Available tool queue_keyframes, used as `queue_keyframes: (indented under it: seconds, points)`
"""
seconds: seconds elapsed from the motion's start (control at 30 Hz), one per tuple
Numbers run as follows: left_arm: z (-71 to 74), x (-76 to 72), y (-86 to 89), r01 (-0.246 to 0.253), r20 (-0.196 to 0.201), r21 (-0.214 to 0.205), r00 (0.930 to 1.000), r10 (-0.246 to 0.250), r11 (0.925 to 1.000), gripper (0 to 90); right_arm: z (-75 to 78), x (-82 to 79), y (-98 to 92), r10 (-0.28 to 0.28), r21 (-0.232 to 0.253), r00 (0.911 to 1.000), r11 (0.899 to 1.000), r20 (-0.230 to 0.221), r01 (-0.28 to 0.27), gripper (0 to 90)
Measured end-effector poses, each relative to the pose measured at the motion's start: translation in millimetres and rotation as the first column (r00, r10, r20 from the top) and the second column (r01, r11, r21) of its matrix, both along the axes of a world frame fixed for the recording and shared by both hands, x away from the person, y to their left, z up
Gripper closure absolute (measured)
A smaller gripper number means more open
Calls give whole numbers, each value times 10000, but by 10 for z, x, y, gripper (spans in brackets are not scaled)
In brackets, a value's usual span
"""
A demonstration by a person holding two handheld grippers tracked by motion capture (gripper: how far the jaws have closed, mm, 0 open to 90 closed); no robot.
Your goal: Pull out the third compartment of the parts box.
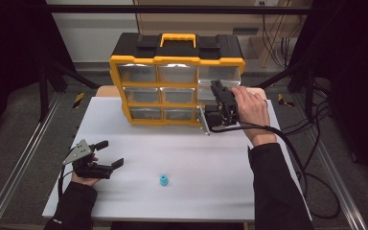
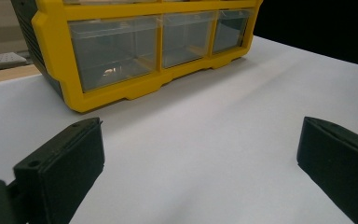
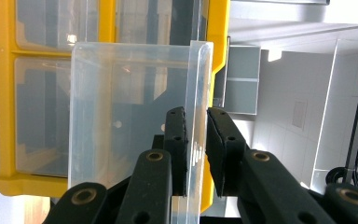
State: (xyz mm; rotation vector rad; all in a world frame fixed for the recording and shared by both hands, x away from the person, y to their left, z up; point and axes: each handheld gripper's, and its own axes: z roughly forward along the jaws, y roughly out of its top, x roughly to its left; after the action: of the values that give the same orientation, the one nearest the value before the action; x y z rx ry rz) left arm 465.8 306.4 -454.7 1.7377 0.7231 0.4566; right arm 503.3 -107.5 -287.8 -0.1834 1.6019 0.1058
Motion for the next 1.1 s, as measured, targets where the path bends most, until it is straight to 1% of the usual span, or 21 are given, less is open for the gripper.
queue_keyframes:
  seconds: [0.07,0.13,0.17,0.43,0.5,0.57,0.83,0.97,1.1]
  points:
    - [-1,0,-1,4,-10,-1,10000,-4,10000,4,8,-17,1,-20,-68,10000,10000,1,20,788]
    - [-2,1,-3,4,-5,14,10000,-4,10000,4,6,-30,-2,39,12,10000,10000,-16,-39,788]
    - [-2,1,-3,4,-8,18,10000,-4,10000,4,13,-36,-1,62,-56,10000,10000,13,-62,788]
    - [-2,0,-5,4,-7,20,10000,-4,10000,4,46,-100,-6,145,-76,9999,9999,-3,-145,789]
    - [-2,0,-6,4,-9,25,10000,-4,10000,4,51,-118,-6,96,-106,10000,9999,-18,-96,789]
    - [-1,-1,-5,3,-6,20,10000,-3,10000,4,48,-124,-8,165,-110,9999,9998,-37,-166,789]
    - [0,-1,-5,11,0,35,10000,-11,10000,4,38,-160,2,149,-232,9999,9996,-79,-151,788]
    - [0,-2,-5,13,1,28,10000,-13,10000,4,42,-176,-6,168,-161,9998,9997,-81,-169,788]
    - [0,-2,-9,18,22,29,10000,-18,10000,5,44,-196,-13,143,-217,9999,9997,-81,-145,788]
